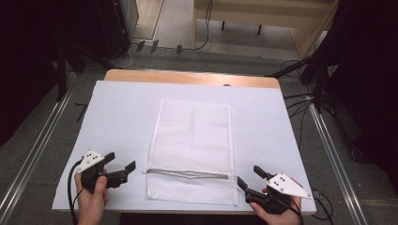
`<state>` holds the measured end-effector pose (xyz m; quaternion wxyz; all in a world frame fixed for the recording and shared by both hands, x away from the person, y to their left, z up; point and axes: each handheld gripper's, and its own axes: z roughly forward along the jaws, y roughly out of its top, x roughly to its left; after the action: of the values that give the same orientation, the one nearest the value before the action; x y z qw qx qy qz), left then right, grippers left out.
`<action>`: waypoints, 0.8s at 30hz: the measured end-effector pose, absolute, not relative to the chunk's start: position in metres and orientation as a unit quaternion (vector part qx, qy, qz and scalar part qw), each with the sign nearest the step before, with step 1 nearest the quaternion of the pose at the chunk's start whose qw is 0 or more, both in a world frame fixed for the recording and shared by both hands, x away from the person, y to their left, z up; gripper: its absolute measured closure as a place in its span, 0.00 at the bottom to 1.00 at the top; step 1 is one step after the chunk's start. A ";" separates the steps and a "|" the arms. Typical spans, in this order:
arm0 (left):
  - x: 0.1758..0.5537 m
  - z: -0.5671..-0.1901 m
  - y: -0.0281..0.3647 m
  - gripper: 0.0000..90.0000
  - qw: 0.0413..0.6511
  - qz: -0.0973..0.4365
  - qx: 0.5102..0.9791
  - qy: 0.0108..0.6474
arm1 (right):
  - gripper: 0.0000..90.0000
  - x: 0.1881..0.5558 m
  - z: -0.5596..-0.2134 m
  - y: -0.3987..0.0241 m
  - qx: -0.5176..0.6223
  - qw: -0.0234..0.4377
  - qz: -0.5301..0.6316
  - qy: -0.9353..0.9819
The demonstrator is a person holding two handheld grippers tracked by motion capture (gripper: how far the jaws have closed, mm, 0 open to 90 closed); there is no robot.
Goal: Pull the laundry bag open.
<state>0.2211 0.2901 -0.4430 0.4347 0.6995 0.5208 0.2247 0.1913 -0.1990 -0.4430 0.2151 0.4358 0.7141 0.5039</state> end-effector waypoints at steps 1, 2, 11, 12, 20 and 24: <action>0.221 -0.443 0.289 0.10 0.420 0.243 0.707 0.514 | 0.29 0.192 -0.443 -0.203 0.439 0.212 0.507 0.711; 0.220 -0.443 0.288 0.10 0.408 0.256 0.714 0.508 | 0.28 0.194 -0.443 -0.207 0.439 0.210 0.512 0.708; 0.221 -0.446 0.296 0.02 0.414 0.257 0.725 0.487 | 0.21 0.204 -0.448 -0.245 0.468 0.218 0.511 0.688; 0.221 -0.446 0.298 0.01 0.417 0.256 0.723 0.488 | 0.21 0.205 -0.449 -0.249 0.470 0.223 0.509 0.686; 0.224 -0.449 0.308 0.00 0.409 0.265 0.712 0.505 | 0.21 0.211 -0.455 -0.276 0.495 0.240 0.501 0.668; 0.224 -0.449 0.311 0.00 0.408 0.269 0.708 0.510 | 0.21 0.213 -0.458 -0.287 0.506 0.249 0.497 0.659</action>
<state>0.2244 0.3114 -0.4494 0.4081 0.7079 0.5101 0.2687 0.2134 -0.2873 -0.4583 0.2487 0.5058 0.6594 0.4975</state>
